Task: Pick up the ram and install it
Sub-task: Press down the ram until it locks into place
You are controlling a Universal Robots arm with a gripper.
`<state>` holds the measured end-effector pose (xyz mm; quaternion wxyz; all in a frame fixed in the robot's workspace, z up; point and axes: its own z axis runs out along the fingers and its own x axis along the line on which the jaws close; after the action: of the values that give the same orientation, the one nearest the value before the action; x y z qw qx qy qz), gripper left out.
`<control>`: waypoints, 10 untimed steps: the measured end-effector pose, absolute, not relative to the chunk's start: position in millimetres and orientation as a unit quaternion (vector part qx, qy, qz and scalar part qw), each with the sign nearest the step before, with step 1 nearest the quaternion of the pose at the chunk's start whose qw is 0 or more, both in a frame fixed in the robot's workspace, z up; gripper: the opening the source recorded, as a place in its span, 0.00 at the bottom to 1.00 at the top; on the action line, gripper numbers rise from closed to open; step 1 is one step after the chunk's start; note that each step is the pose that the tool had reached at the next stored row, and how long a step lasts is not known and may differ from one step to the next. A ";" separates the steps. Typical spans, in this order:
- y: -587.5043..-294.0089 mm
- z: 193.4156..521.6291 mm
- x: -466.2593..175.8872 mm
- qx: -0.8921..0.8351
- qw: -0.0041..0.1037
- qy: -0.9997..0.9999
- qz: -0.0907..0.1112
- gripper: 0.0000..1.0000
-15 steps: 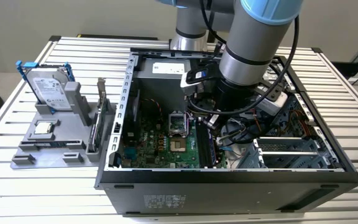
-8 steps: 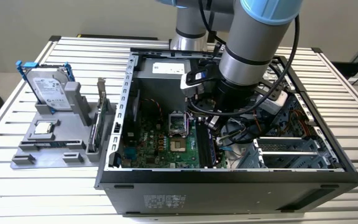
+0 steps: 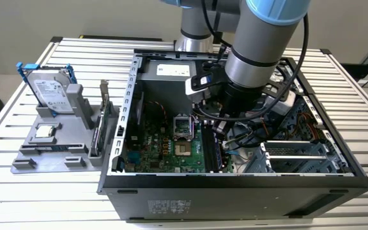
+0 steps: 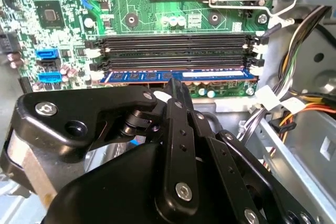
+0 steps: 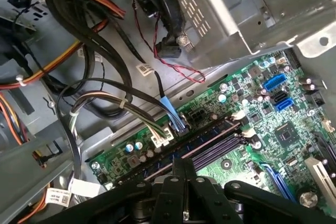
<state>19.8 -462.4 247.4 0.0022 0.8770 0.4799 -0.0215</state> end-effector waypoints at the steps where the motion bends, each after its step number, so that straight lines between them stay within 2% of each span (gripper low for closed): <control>1: -462.4 247.5 19.8 0.875 0.002 0.484 -0.022 0.00; 10: -462.4 247.5 19.5 0.854 0.003 0.520 -0.021 0.00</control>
<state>19.5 -462.4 247.5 0.0032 0.8541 0.5196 -0.0214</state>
